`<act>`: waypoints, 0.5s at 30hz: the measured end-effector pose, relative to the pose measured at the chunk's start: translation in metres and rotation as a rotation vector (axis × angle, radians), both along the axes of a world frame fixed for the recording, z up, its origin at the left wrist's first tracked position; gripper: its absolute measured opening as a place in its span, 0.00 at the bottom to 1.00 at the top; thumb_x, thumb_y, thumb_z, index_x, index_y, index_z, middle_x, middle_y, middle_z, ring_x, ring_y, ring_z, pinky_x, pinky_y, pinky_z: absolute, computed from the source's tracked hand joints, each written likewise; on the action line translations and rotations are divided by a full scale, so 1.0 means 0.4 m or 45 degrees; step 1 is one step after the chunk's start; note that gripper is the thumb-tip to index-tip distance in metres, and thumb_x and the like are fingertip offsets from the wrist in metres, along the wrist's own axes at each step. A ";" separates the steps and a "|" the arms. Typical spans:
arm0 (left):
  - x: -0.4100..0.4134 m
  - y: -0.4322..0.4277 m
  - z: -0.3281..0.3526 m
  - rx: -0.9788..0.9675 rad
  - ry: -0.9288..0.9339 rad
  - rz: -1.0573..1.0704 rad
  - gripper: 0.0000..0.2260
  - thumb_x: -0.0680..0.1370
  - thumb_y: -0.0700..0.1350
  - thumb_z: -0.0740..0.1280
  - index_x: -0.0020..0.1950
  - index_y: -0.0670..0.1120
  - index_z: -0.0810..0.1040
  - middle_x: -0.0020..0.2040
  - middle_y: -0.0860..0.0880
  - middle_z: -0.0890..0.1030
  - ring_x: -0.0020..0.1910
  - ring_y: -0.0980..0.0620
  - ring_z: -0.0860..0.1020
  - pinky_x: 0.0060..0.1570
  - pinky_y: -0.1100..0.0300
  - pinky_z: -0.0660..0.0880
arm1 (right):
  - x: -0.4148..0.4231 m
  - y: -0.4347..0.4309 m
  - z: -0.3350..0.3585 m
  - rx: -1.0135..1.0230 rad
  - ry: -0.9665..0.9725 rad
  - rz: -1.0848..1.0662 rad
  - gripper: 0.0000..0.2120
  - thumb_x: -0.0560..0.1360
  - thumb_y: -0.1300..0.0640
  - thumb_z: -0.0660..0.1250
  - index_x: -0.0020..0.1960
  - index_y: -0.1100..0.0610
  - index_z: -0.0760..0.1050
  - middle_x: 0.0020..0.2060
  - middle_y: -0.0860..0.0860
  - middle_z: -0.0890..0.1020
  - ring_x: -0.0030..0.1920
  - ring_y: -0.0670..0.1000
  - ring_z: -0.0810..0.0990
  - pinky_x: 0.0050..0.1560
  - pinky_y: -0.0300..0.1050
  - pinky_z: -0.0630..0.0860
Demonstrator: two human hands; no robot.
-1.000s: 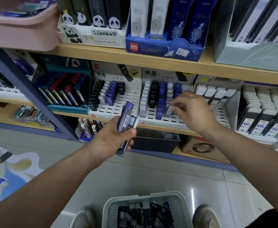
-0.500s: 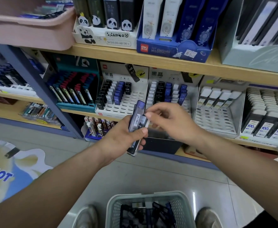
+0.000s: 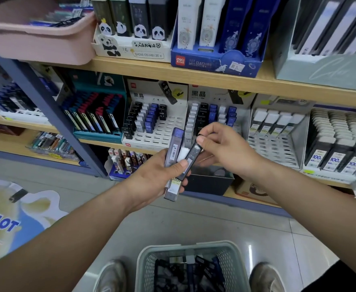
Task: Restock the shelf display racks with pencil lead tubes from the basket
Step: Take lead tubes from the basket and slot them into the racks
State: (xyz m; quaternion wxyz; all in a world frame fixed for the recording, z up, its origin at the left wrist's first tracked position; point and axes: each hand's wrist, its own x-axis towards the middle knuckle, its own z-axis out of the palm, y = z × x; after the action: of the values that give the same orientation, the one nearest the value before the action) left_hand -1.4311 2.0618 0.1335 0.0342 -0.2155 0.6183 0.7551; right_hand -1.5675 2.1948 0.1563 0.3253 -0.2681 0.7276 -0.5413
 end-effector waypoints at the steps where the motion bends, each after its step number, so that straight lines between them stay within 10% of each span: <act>1: 0.000 0.000 0.000 -0.011 -0.002 0.000 0.10 0.82 0.43 0.64 0.63 0.43 0.74 0.43 0.46 0.79 0.37 0.53 0.79 0.39 0.57 0.79 | -0.005 0.005 0.000 -0.013 0.011 -0.020 0.02 0.81 0.60 0.64 0.49 0.57 0.72 0.38 0.52 0.83 0.36 0.52 0.85 0.38 0.45 0.82; 15: -0.007 0.006 0.000 -0.164 -0.023 -0.020 0.09 0.81 0.42 0.68 0.61 0.46 0.75 0.42 0.51 0.81 0.36 0.55 0.79 0.35 0.59 0.77 | -0.036 0.053 0.032 -0.277 -0.182 0.049 0.04 0.80 0.66 0.62 0.54 0.60 0.73 0.45 0.59 0.84 0.37 0.53 0.80 0.42 0.48 0.81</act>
State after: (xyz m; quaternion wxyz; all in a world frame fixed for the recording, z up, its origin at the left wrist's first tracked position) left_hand -1.4338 2.0644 0.1335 0.0318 -0.2193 0.6669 0.7114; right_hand -1.5819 2.2161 0.1692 0.3557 -0.2764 0.6341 -0.6285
